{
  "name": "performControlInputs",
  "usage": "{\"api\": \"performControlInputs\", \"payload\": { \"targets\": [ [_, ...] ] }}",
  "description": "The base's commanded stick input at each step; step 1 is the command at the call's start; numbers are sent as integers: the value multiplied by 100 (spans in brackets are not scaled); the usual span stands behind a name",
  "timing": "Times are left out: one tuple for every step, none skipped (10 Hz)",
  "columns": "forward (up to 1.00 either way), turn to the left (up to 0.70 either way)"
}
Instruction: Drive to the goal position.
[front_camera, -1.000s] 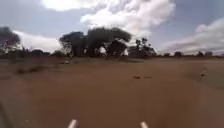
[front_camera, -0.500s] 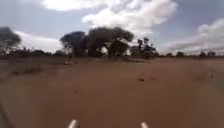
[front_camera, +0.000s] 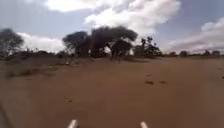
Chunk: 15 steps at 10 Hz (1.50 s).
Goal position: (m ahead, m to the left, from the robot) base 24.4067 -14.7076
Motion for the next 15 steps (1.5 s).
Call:
{"api": "performControlInputs", "payload": {
  "targets": [
    [70, -27],
    [70, -27],
    [70, -27],
    [70, -9],
    [70, 0],
    [70, 0],
    [70, 0],
    [70, 0],
    [70, 0],
    [70, 0],
    [70, 0],
    [70, 0],
    [70, 0],
    [70, 0],
    [70, 0]
  ]
}}
